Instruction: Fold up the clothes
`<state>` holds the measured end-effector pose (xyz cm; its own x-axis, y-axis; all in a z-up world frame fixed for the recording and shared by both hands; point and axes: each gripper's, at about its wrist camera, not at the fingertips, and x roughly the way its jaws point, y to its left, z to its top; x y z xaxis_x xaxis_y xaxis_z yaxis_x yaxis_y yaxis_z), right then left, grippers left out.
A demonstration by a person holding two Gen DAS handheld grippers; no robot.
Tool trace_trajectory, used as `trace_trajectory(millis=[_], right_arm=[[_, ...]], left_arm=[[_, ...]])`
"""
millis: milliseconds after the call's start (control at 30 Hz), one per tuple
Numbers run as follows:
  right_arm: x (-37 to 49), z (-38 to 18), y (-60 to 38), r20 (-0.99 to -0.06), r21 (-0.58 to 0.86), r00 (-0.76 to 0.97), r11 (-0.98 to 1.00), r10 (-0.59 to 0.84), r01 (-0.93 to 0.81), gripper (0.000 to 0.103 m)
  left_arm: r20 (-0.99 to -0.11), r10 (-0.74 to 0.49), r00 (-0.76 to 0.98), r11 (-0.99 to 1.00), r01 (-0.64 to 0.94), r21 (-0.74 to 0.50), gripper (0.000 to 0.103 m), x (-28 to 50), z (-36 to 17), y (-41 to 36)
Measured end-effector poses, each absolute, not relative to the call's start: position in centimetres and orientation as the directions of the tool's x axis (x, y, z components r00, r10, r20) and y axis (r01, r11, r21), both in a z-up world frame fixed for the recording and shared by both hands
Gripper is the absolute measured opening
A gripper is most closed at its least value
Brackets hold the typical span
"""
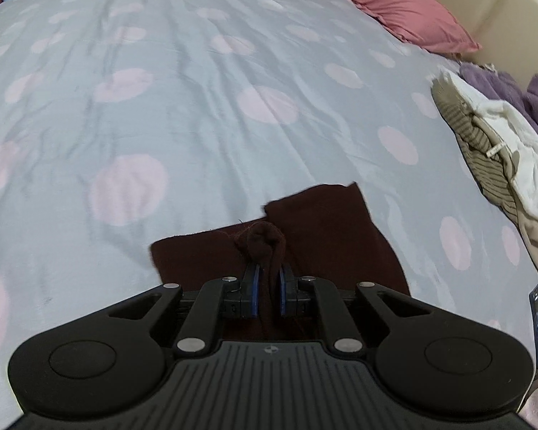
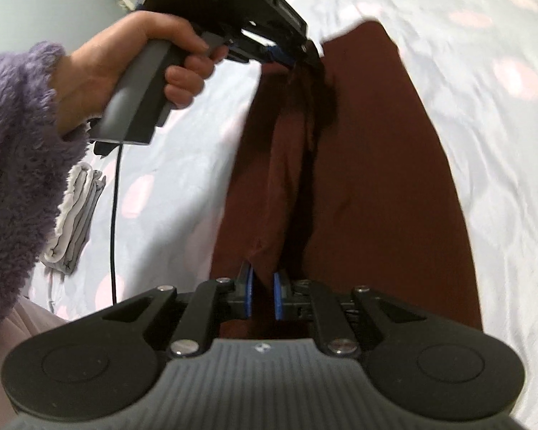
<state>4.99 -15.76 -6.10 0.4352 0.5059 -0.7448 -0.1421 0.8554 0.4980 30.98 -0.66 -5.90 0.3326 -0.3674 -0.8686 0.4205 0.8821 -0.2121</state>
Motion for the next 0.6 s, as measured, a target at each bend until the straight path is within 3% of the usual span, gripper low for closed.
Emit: trace_trajectory(millis=[133,200,267,333,500,600], right_arm=[[4.7,-6.6,-15.8,-0.754,0.505,0.422,0.855,0.504,-0.118,0.020],[4.4,-6.6,-15.7,-0.760,0.502,0.409,0.856,0.506,-0.126,0.028],[3.9,-6.5,-15.6,-0.765,0.497,0.397,0.857,0.507,-0.138,0.028],[3.4,-6.2,-15.6,-0.763,0.492,0.396,0.857,0.510,-0.157,0.028],[3.5,-5.3,-16.8,-0.769,0.450,0.415,0.873,0.486,-0.189,0.029],[2.6,-4.3,-17.9,-0.785,0.388,0.425,0.892,0.452,-0.231,0.037]], left_arm=[[-0.880,-0.340,0.333,0.891,0.415,-0.187,0.011,30.8,-6.4,-1.7],[-0.872,-0.350,0.342,0.888,0.417,-0.193,0.020,30.4,-5.9,-1.6],[-0.858,-0.367,0.359,0.882,0.427,-0.199,0.030,29.6,-5.0,-1.2],[-0.851,-0.368,0.375,0.885,0.422,-0.196,0.034,28.9,-4.0,-0.7],[-0.830,-0.370,0.417,0.886,0.427,-0.180,0.034,25.8,-1.1,1.5],[-0.823,-0.377,0.426,0.874,0.459,-0.163,0.034,23.1,0.1,2.2]])
